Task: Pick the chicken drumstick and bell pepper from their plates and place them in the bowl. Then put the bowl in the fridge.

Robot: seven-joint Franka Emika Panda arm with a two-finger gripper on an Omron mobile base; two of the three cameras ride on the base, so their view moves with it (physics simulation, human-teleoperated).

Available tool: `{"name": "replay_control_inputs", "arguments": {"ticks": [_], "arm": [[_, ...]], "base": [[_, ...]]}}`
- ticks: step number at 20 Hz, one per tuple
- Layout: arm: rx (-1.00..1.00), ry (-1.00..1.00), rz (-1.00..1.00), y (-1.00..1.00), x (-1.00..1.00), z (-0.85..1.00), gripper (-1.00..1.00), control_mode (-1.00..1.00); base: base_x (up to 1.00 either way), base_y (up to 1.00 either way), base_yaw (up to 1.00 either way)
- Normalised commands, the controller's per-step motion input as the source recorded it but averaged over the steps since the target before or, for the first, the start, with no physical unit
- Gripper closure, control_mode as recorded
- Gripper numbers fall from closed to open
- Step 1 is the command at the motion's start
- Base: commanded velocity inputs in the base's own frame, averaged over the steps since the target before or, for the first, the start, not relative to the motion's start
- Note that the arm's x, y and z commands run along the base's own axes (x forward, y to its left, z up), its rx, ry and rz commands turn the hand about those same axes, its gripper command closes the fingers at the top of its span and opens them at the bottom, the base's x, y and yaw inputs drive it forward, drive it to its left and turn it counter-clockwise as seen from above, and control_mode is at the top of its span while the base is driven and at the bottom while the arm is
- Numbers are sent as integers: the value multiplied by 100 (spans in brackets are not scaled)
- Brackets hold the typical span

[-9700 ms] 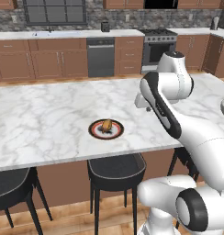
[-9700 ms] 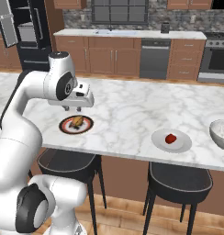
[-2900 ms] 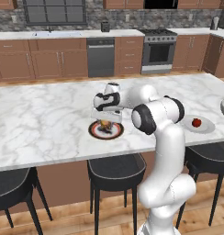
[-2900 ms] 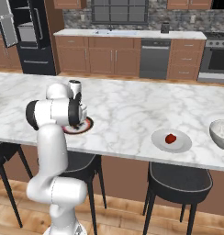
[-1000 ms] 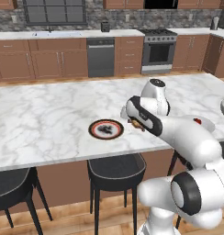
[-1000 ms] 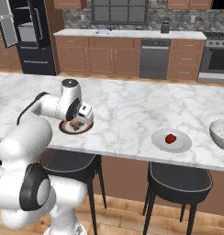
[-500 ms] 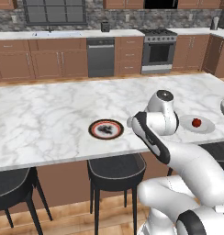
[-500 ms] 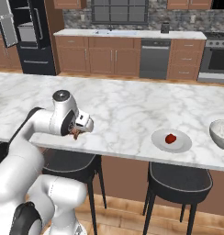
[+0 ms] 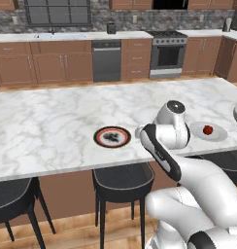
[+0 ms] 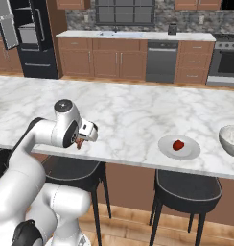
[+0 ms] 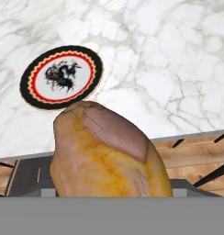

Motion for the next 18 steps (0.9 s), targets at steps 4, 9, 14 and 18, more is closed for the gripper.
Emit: {"name": "replay_control_inputs", "arguments": {"ticks": [4, 9, 14, 18], "arm": [[0, 0, 0, 0, 0, 0, 100, -100], [0, 0, 0, 0, 0, 0, 100, 100], [0, 0, 0, 0, 0, 0, 100, 100], [0, 0, 0, 0, 0, 0, 100, 100]], "base": [[0, 0, 0], [0, 0, 0], [0, 0, 0], [-16, -8, -3]]}}
